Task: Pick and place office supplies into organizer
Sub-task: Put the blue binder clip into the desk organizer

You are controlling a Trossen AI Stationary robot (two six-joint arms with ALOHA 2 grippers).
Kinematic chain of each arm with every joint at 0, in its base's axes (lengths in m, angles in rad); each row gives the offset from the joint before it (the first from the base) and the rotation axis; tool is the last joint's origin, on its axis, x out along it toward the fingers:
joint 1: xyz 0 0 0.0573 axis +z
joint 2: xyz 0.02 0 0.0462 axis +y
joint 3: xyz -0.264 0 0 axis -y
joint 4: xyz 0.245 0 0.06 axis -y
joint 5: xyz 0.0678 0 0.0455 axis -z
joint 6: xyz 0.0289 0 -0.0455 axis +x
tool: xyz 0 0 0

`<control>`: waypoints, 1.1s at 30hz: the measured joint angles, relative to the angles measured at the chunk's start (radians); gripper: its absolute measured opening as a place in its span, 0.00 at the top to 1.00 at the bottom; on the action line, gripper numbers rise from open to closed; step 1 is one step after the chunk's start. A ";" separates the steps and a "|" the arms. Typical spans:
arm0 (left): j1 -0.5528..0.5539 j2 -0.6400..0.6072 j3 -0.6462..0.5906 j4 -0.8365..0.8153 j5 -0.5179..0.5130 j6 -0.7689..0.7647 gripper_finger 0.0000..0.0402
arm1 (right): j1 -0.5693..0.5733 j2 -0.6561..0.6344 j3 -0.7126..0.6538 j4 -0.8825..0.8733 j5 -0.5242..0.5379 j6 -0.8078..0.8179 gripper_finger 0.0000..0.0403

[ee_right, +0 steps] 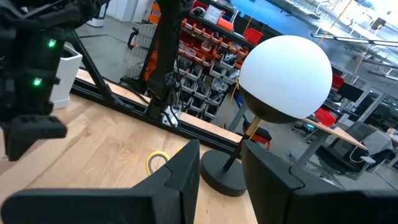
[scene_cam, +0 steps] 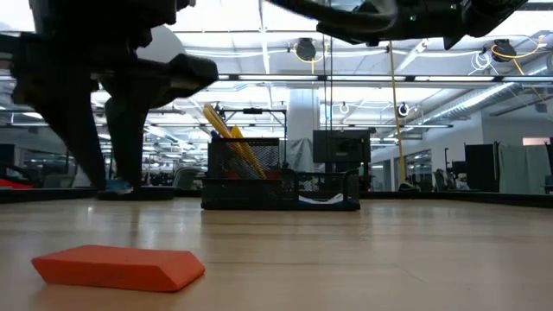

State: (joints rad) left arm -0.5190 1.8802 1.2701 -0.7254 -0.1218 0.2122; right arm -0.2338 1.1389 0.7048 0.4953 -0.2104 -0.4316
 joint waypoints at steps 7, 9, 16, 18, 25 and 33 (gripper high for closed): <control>0.035 -0.038 0.001 -0.041 -0.140 -0.005 0.88 | 0.000 0.000 0.000 0.000 0.000 0.000 0.73; 0.055 -0.043 0.001 -0.045 -0.156 -0.004 0.89 | 0.000 0.000 0.000 0.000 0.000 0.000 0.73; 0.133 -0.043 0.002 -0.037 -0.227 0.047 0.85 | 0.000 0.000 0.000 0.000 0.000 0.000 0.73; 0.158 -0.043 0.002 -0.036 -0.241 0.070 0.86 | 0.000 0.000 0.000 0.000 0.000 0.000 0.73; 0.246 -0.043 0.002 -0.029 -0.280 0.122 0.87 | 0.000 0.000 0.000 0.000 0.000 0.000 0.73; 0.323 -0.044 0.003 0.013 -0.279 0.158 0.86 | 0.000 0.000 0.000 0.000 0.000 0.000 0.73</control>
State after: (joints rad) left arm -0.1964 1.8366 1.2728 -0.7123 -0.4006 0.3698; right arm -0.2337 1.1389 0.7048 0.4957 -0.2100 -0.4316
